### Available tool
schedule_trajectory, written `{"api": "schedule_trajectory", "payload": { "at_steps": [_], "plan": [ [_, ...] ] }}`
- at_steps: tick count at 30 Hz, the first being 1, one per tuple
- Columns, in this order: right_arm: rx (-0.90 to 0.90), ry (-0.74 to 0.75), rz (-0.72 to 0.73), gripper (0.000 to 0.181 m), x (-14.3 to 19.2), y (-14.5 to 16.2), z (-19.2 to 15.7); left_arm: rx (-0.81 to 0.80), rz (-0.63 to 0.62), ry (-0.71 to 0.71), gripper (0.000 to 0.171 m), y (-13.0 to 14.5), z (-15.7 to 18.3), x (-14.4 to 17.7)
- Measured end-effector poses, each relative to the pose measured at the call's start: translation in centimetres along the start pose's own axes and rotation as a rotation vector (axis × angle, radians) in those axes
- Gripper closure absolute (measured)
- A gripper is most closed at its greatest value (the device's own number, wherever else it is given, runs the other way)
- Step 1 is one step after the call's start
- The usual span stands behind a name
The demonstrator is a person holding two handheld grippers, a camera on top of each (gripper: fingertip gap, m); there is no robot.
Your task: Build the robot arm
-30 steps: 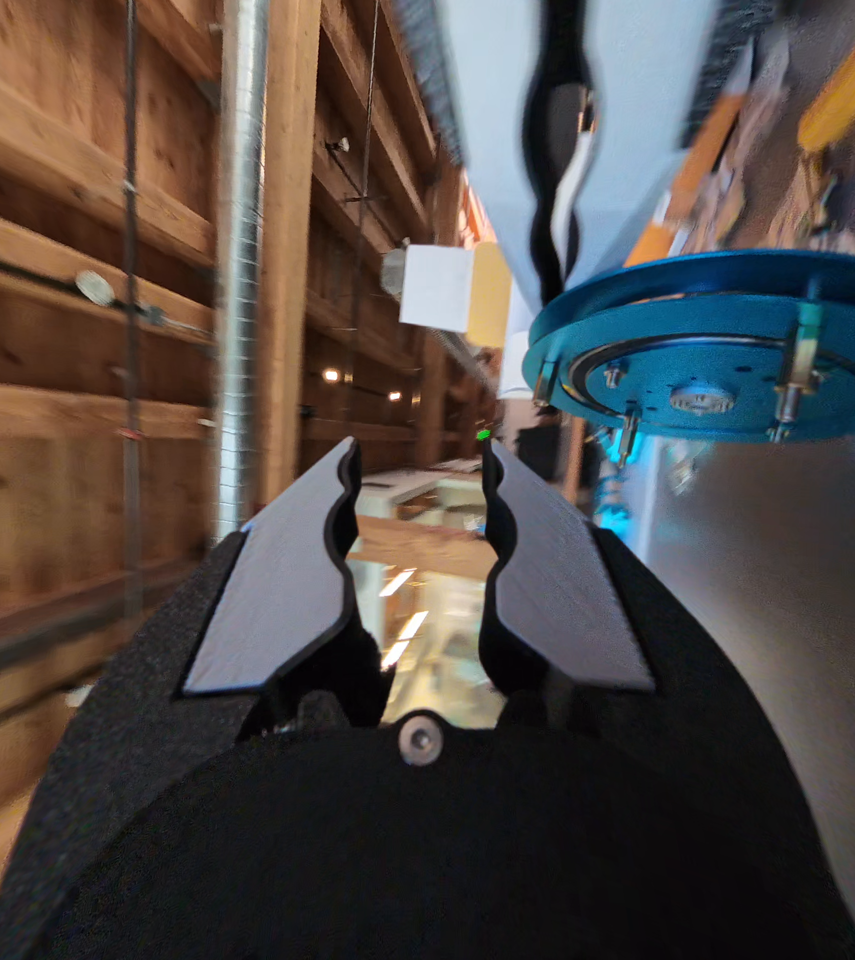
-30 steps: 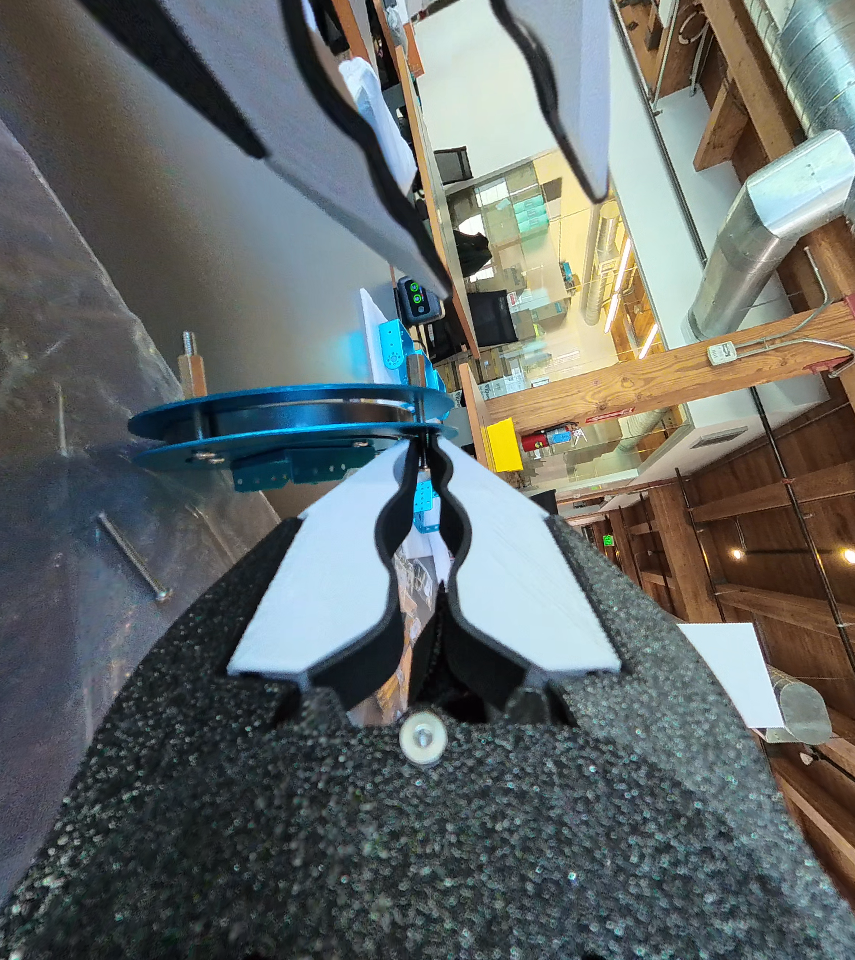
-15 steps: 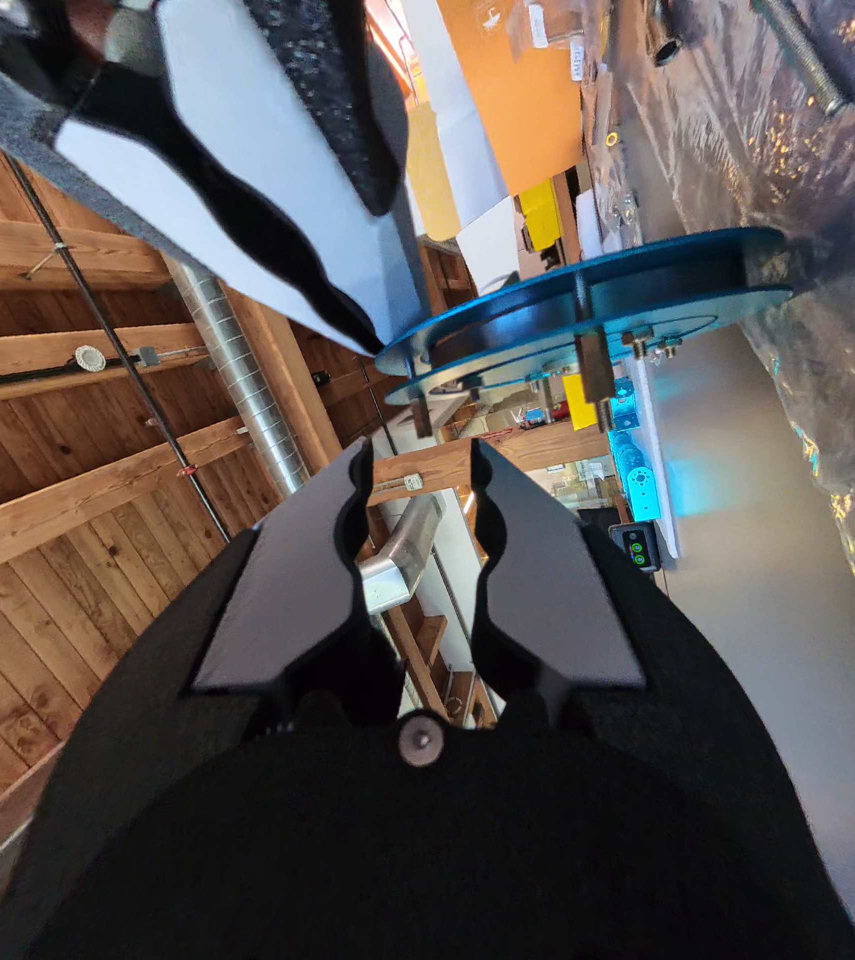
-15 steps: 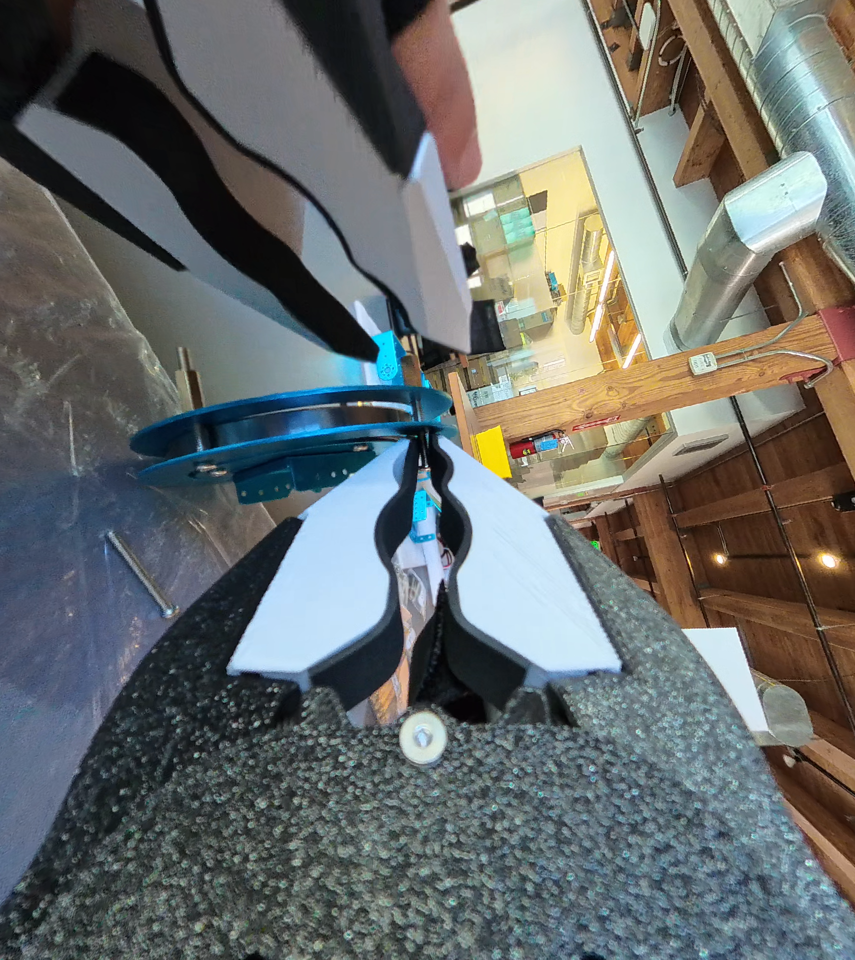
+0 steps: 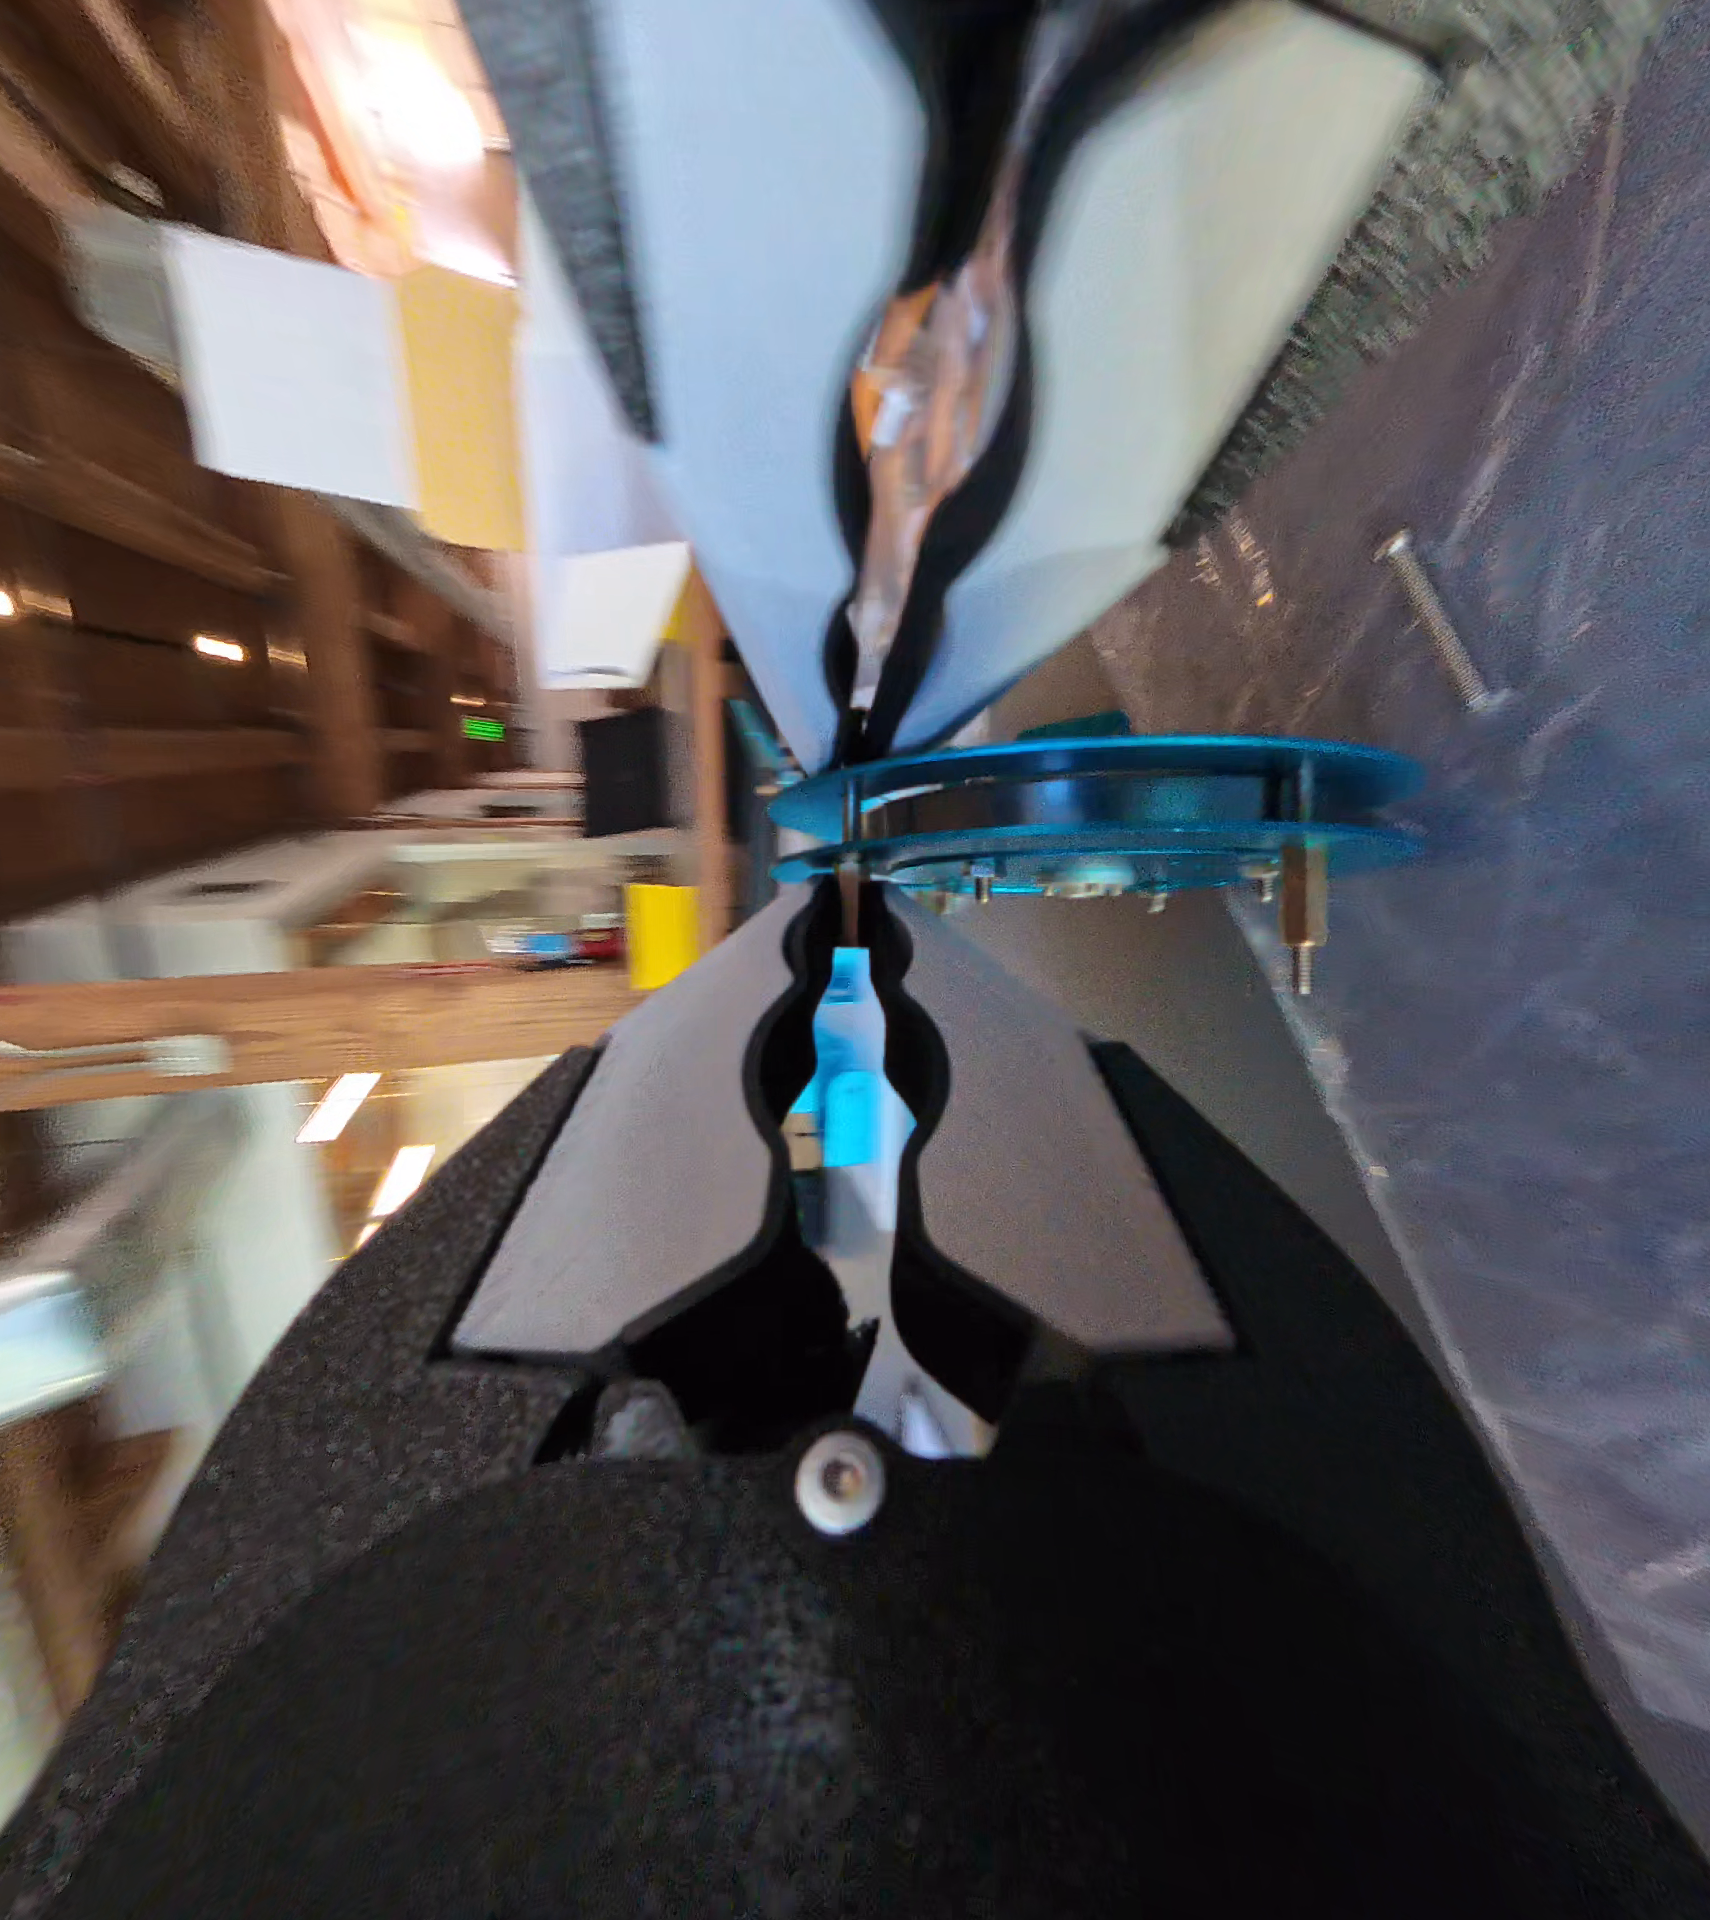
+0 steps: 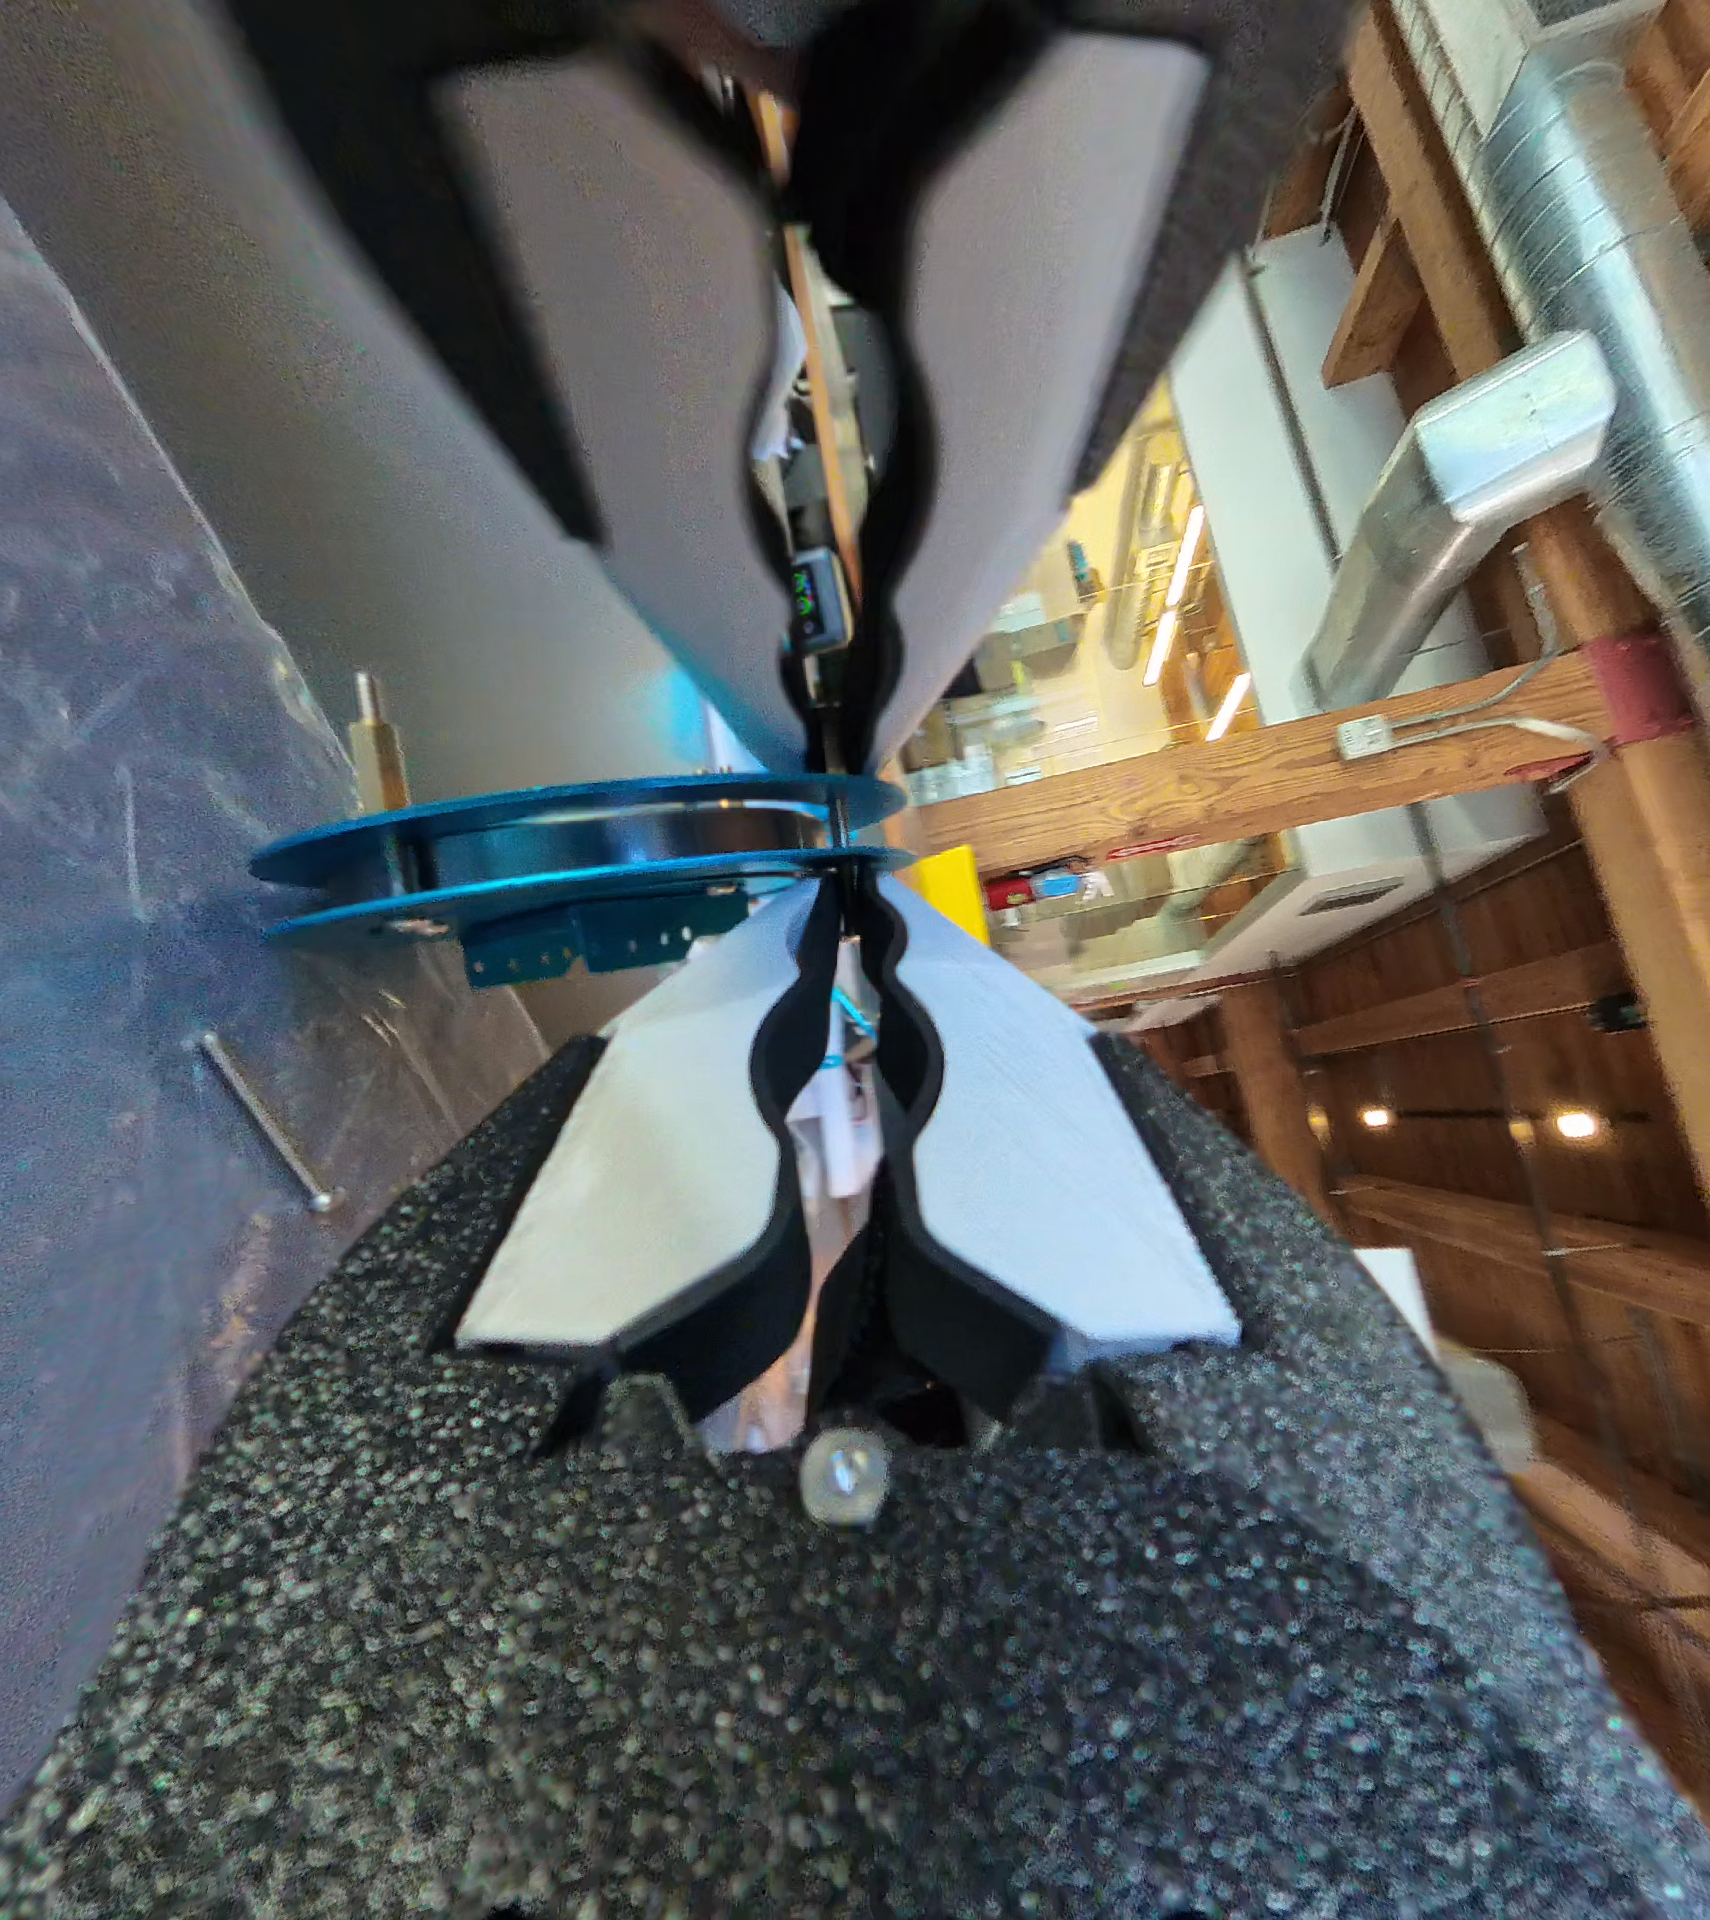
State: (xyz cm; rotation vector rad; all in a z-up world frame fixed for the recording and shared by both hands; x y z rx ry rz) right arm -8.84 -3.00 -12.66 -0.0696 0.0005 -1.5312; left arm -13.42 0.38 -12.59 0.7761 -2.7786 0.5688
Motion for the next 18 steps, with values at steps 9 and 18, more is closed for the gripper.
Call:
{"api": "schedule_trajectory", "payload": {
  "at_steps": [9,18],
  "plan": [
    [0.15,0.066,-0.014,0.18,0.1,0.3,-0.2,0.514,-0.081,0.673,0.167,-0.5,-1.8,-0.5],
    [0.298,0.152,-0.017,0.179,0.4,-0.6,-0.5,1.09,-0.126,1.526,0.167,1.4,-2.4,-1.6]
  ]
}}
Point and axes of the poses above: each gripper's, where its closed fingertips meet, x back along the fingers, y out of its underside, z = x × y across the jaws, the point moved 5 cm from there along x, back along the fingers, and after that the axes turned 12 degrees about x, right-handed, at the moved point
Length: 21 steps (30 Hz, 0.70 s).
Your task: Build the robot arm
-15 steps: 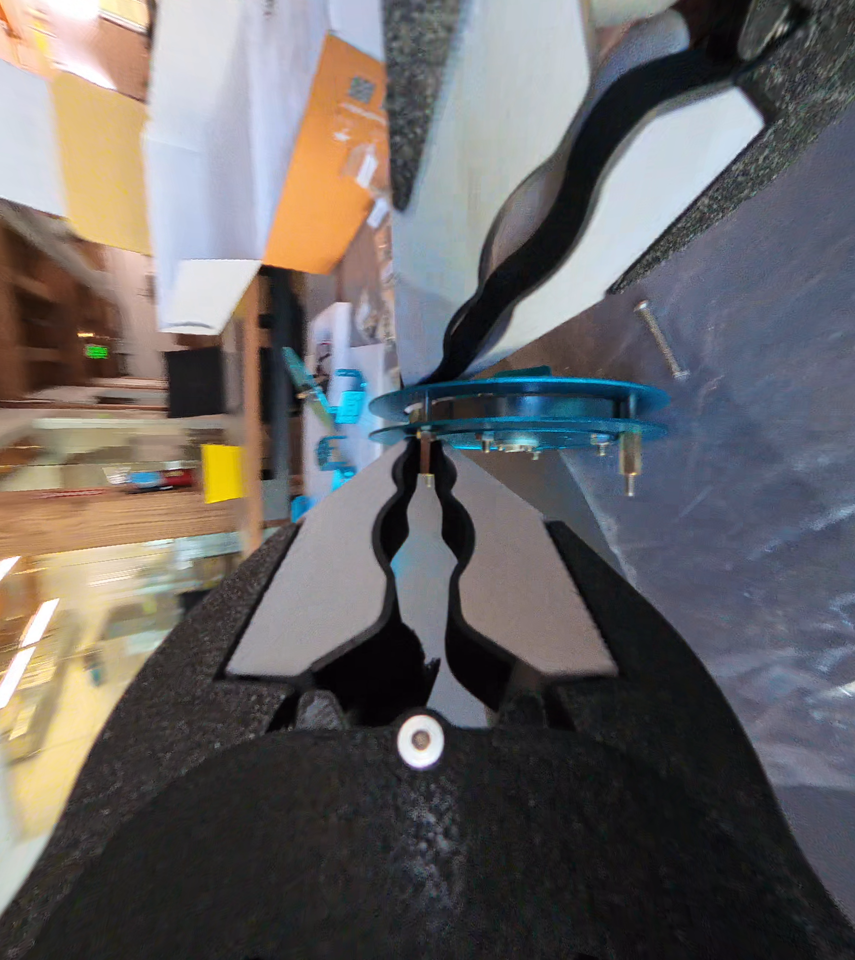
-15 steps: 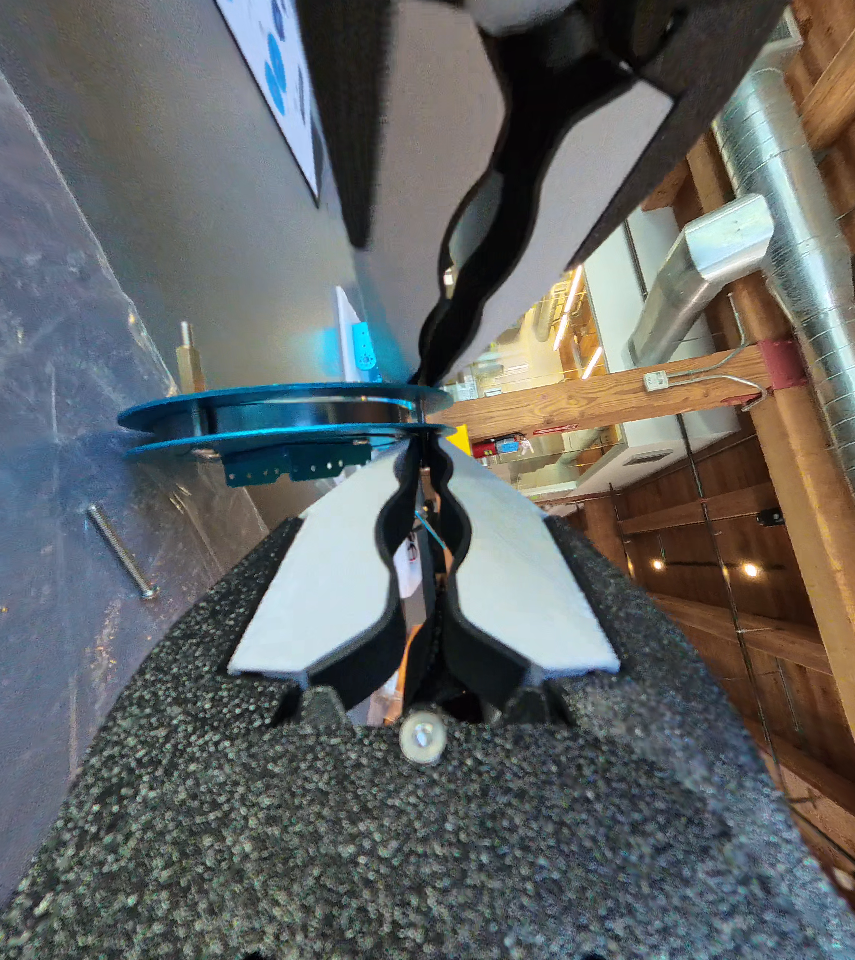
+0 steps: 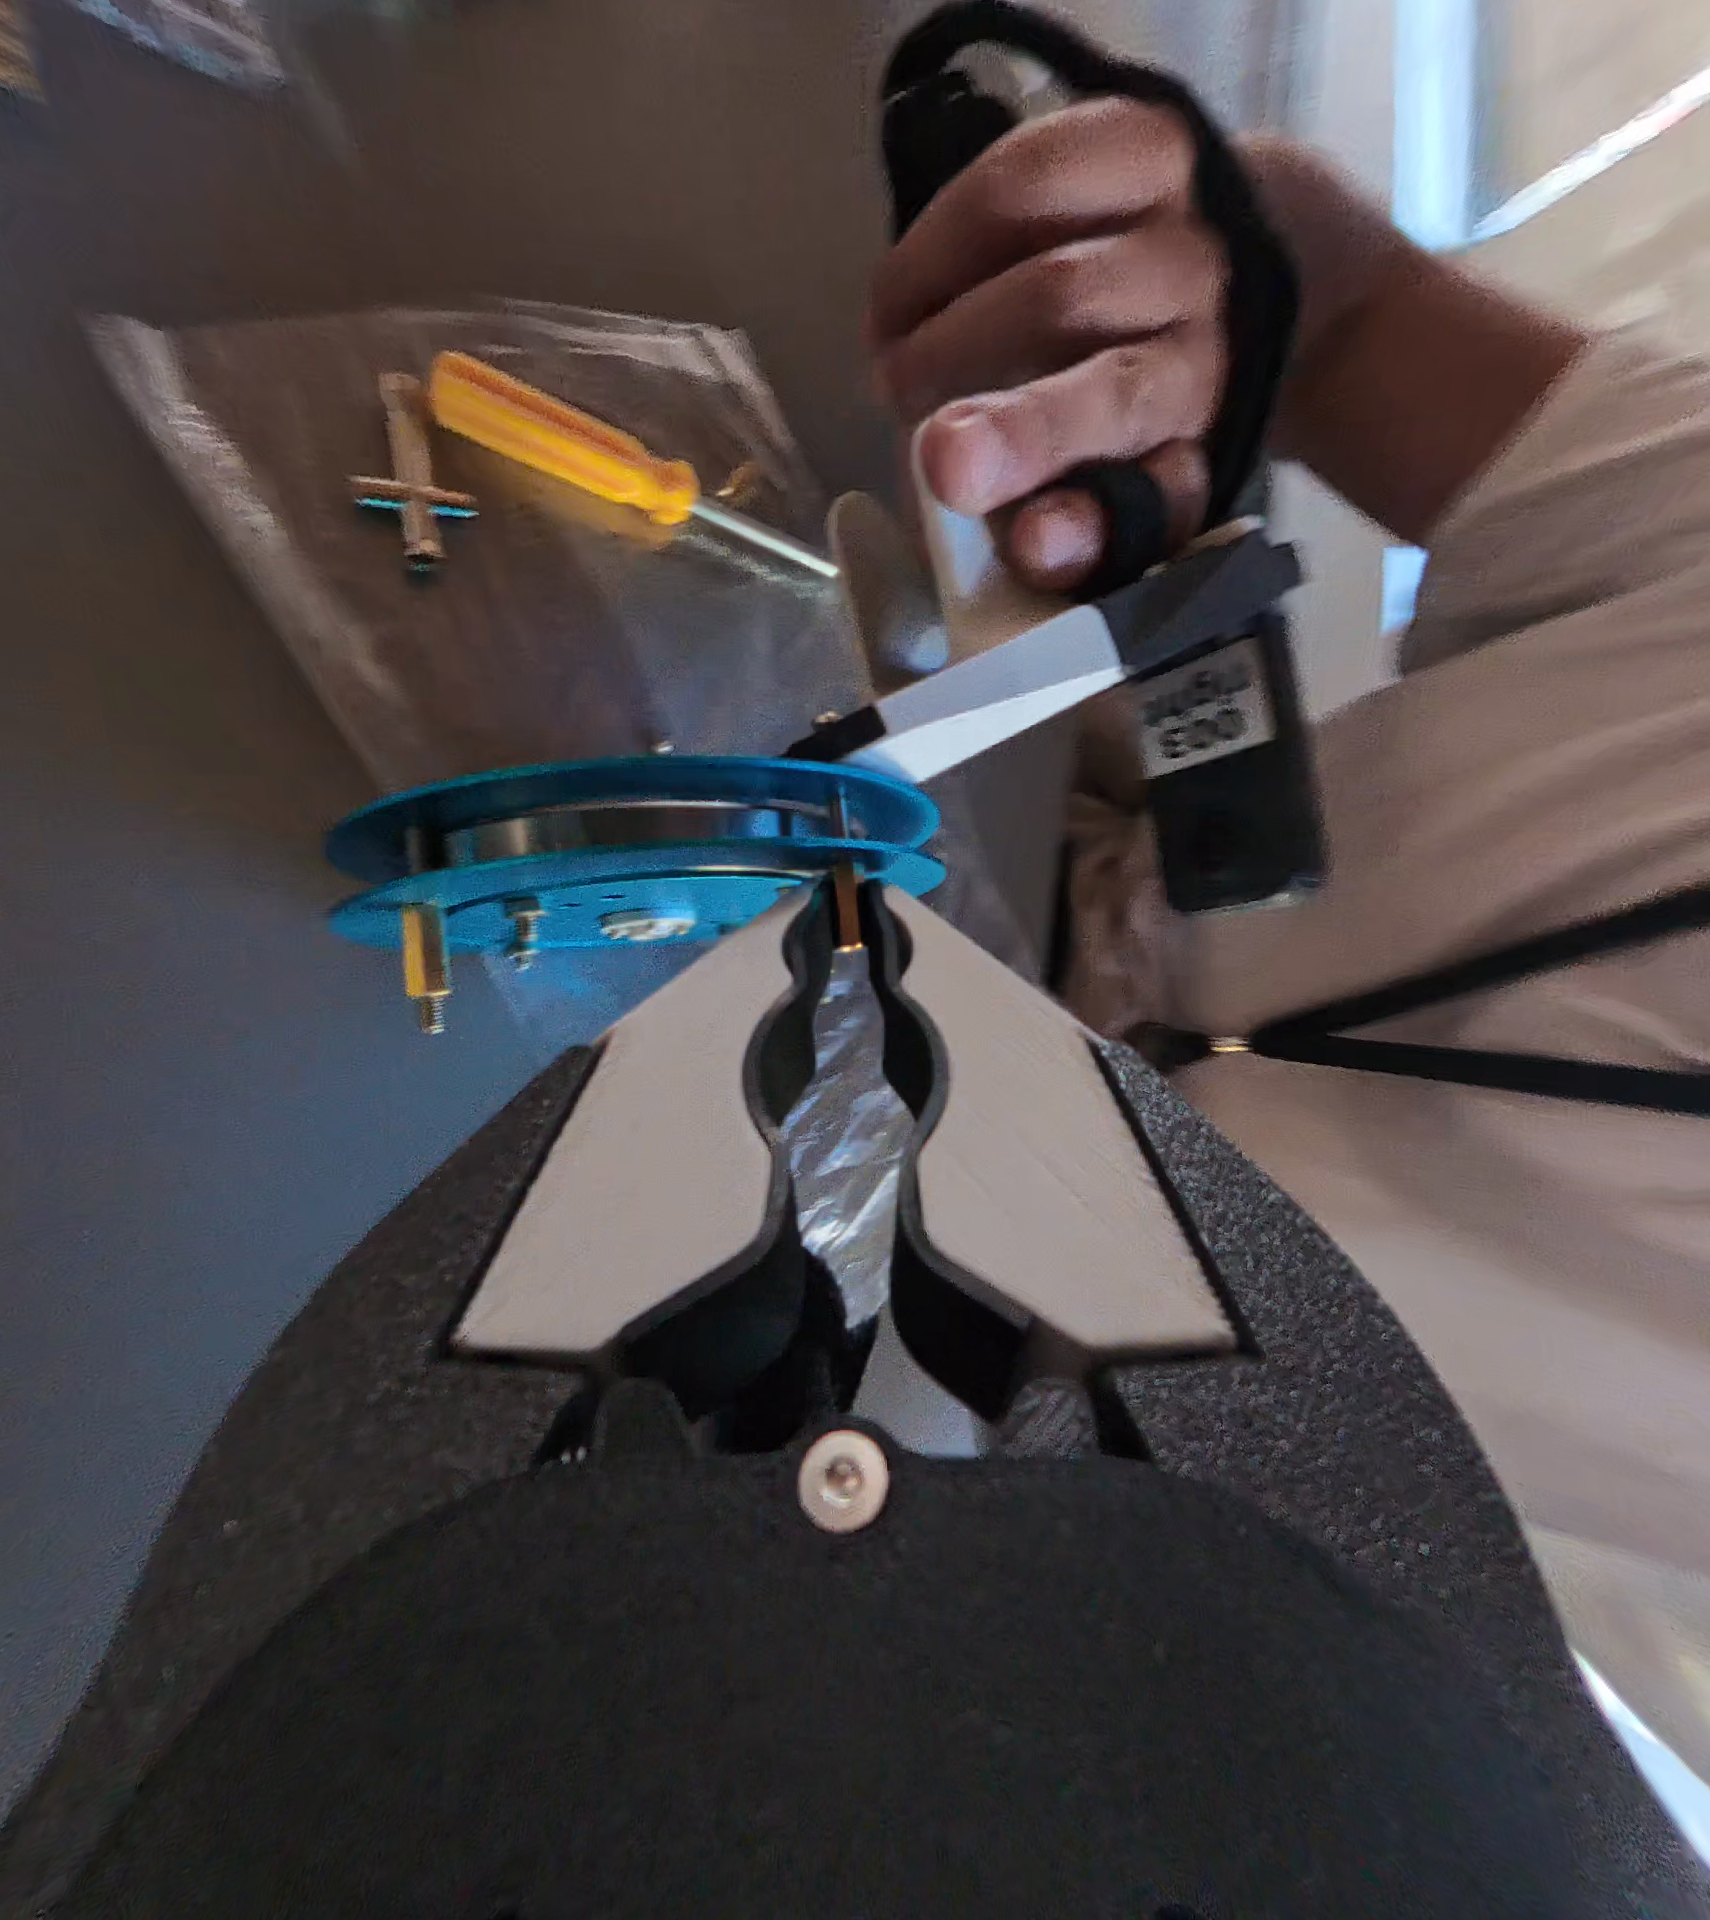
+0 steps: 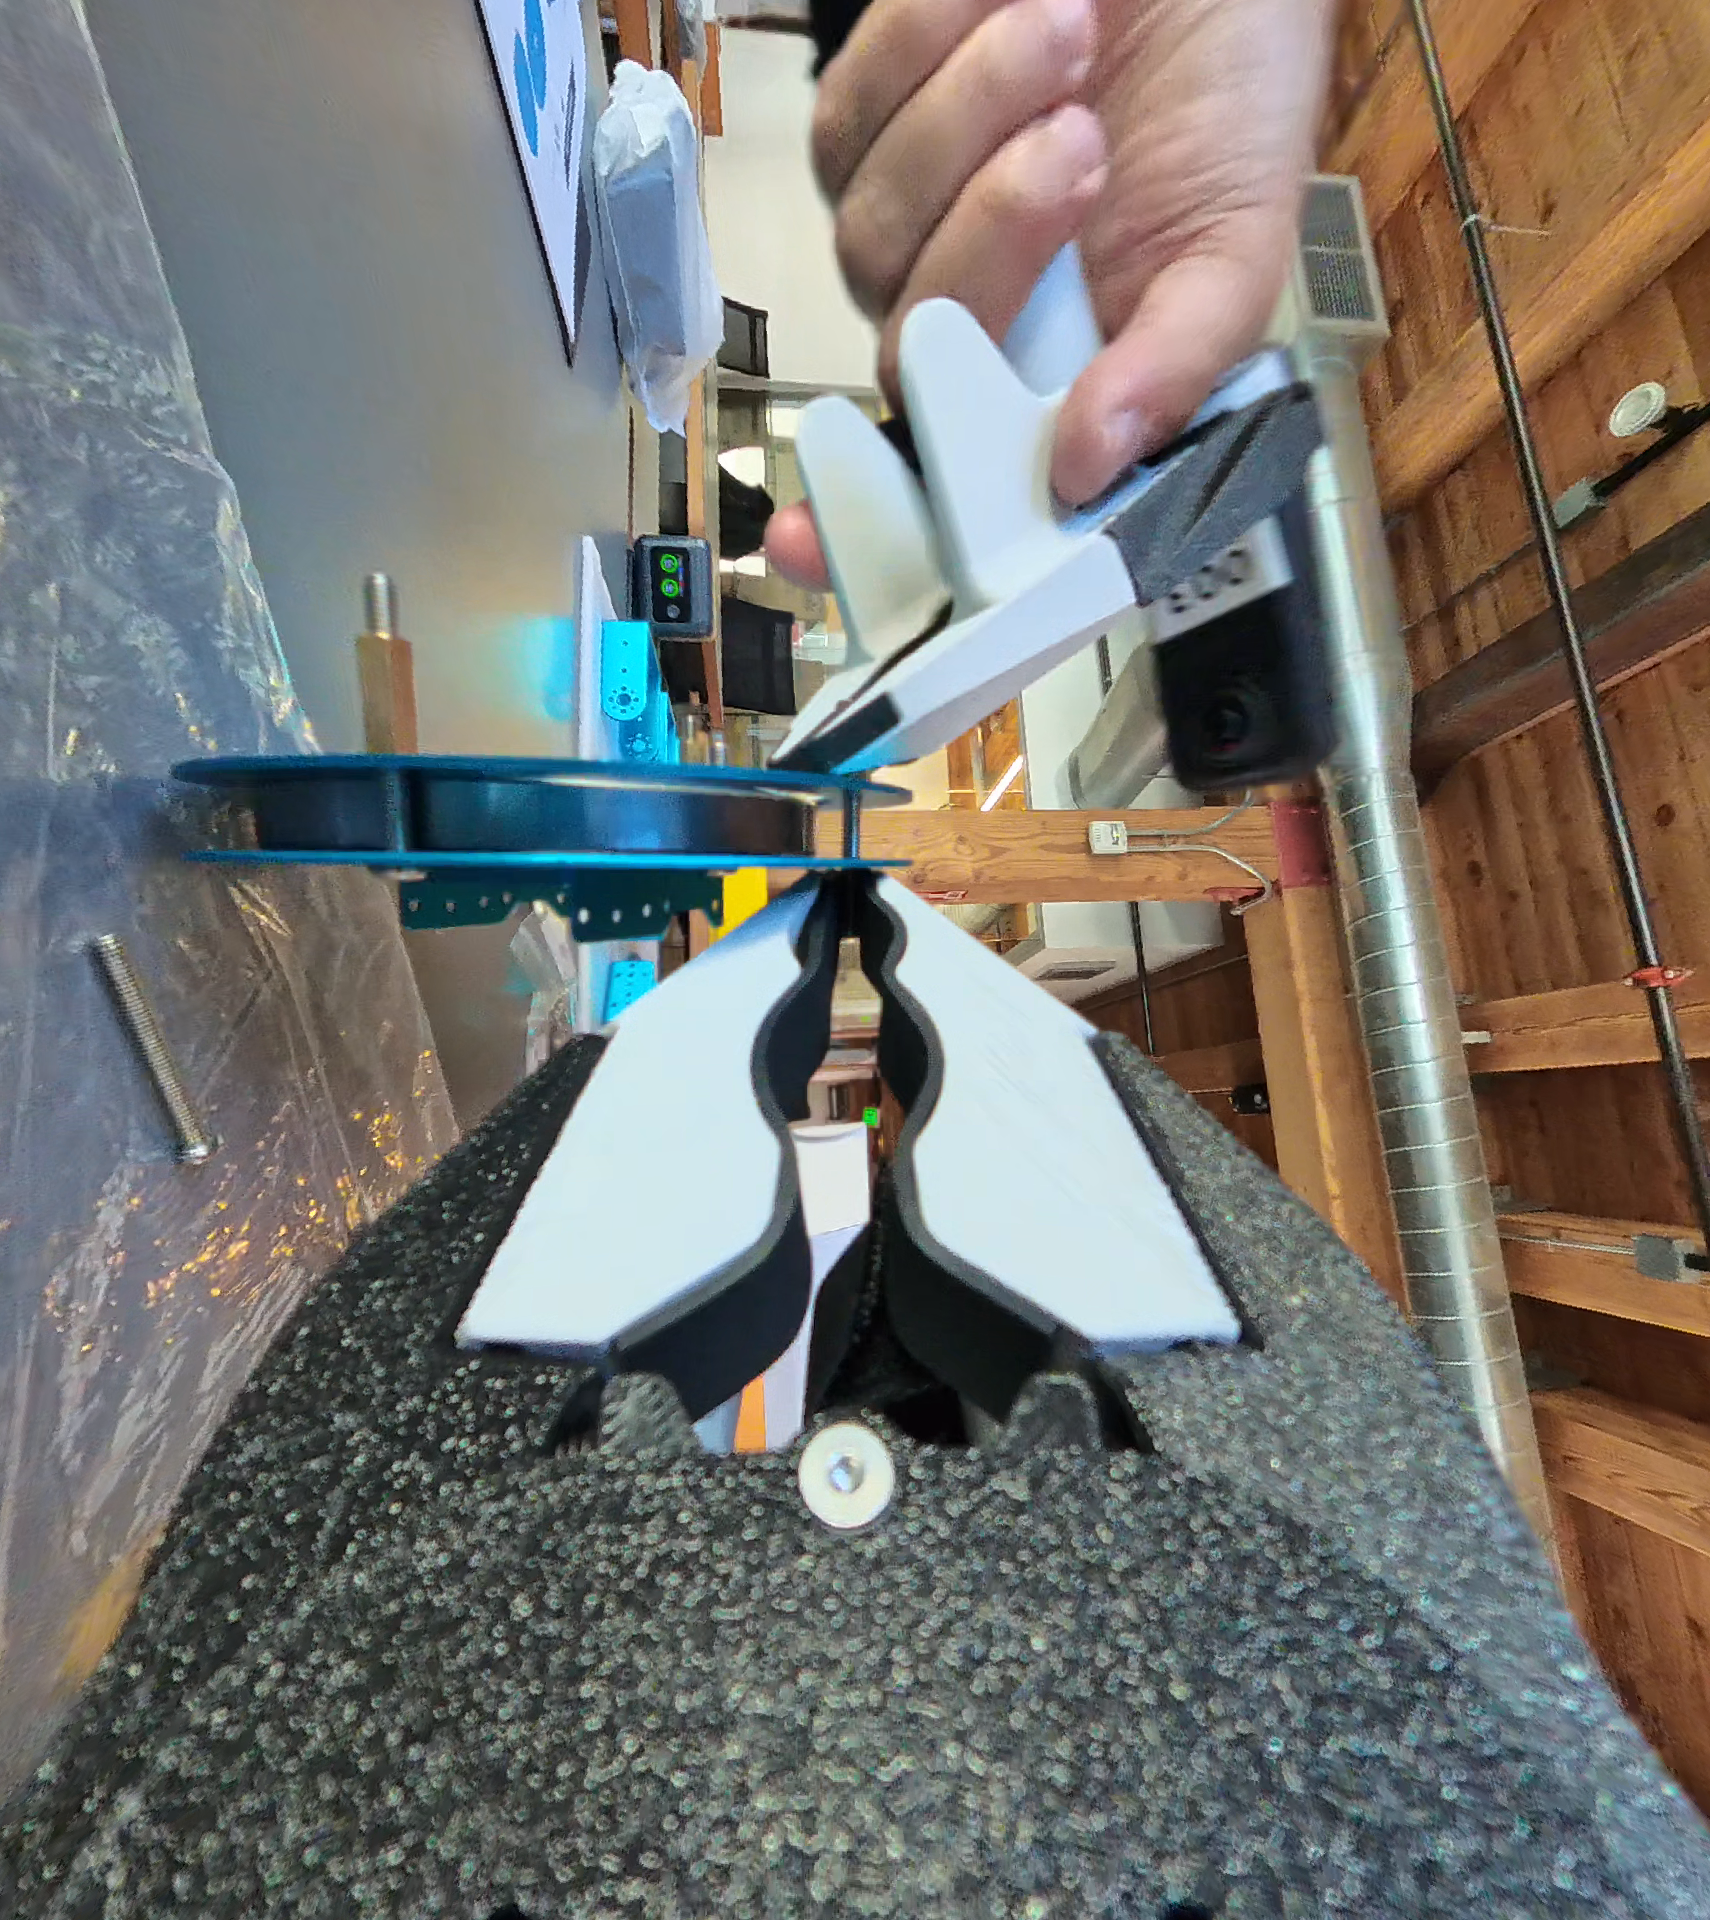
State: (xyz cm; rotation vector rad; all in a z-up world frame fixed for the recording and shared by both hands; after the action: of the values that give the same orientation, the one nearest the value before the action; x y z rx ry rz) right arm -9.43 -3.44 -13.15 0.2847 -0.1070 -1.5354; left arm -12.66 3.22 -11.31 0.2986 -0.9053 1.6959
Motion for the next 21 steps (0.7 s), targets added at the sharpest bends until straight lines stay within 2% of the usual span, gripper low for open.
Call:
{"api": "schedule_trajectory", "payload": {
  "at_steps": [2,4,6,8,10,12,14,16,17,18,21],
  "plan": [
    [-0.009,-0.003,0.014,0.18,0.1,-0.2,0.1,0.037,-0.002,0.158,0.167,0.1,-0.6,0.1],
    [0.004,-0.01,-0.013,0.179,0.0,0.2,0.0,0.04,0.026,0.22,0.167,-0.2,-1.0,0.1],
    [-0.015,-0.014,-0.001,0.18,-0.1,0.3,0.0,-0.037,0.035,0.215,0.165,-0.1,-0.8,0.1],
    [-0.034,-0.021,-0.001,0.179,-0.2,0.3,0.1,-0.172,0.07,0.125,0.164,0.2,-0.5,0.0],
    [-0.056,-0.037,-0.002,0.18,-0.2,0.4,0.1,-0.364,0.134,-0.068,0.163,0.7,-0.1,-0.1],
    [-0.078,-0.049,0.0,0.179,-0.3,0.5,0.1,-0.63,0.214,-0.342,0.162,1.3,0.4,-0.4],
    [-0.089,-0.052,-0.002,0.179,-0.3,0.5,0.1,-0.922,0.266,-0.671,0.158,2.0,0.8,-0.9],
    [-0.107,-0.065,-0.012,0.179,-0.5,0.8,0.0,-1.217,0.328,-1.068,0.155,2.0,1.5,-0.9],
    [-0.115,-0.069,-0.01,0.179,-0.5,0.8,0.0,-1.371,0.326,-1.258,0.146,2.1,1.8,-1.1],
    [-0.125,-0.072,-0.01,0.18,-0.5,0.8,0.0,-1.512,0.283,-1.408,0.145,2.5,1.8,-1.6],
    [-0.129,-0.08,-0.015,0.179,-0.6,0.8,0.1,-1.715,0.213,-1.668,0.151,3.2,1.0,-2.7]
  ]
}}
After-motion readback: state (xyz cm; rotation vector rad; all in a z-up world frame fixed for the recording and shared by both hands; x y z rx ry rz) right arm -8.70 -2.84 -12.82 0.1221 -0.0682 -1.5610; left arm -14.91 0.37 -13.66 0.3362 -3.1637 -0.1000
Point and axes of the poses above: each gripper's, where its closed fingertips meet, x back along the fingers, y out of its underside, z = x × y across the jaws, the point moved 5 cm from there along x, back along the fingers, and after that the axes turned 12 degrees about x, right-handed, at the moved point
